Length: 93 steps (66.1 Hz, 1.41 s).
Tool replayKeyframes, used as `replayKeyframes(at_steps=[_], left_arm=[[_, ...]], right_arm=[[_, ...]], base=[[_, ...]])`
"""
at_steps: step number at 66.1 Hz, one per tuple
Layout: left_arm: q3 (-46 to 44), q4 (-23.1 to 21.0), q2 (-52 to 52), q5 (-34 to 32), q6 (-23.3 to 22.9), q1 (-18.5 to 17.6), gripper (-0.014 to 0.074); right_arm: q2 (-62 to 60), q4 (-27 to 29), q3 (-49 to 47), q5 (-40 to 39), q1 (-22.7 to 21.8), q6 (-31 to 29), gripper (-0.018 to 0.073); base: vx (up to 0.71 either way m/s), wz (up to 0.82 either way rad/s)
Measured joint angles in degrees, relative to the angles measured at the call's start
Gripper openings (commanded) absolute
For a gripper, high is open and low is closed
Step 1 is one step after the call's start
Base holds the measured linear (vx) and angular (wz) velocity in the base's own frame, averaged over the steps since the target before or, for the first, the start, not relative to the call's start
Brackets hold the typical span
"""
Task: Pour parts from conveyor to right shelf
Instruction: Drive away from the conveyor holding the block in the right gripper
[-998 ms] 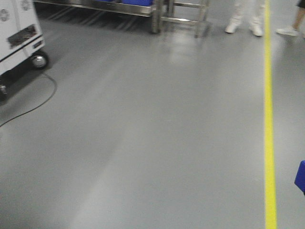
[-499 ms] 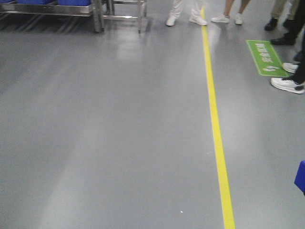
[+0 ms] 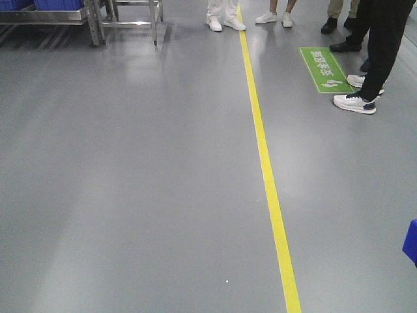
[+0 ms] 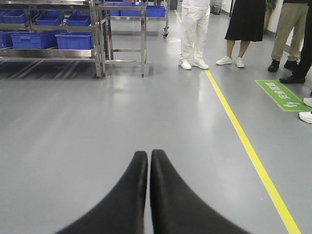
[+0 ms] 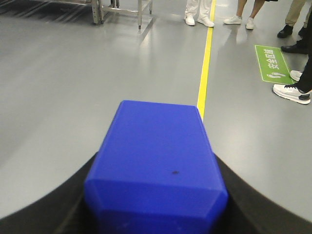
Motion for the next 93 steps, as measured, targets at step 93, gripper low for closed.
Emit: replayKeyframes(at_steps=[93], left_arm=[[0.0, 0.0, 0.0, 0.0, 0.0, 0.0, -0.0006]], right_arm=[[0.0, 0.0, 0.0, 0.0, 0.0, 0.0, -0.0005]], base=[[0.3, -0.1]])
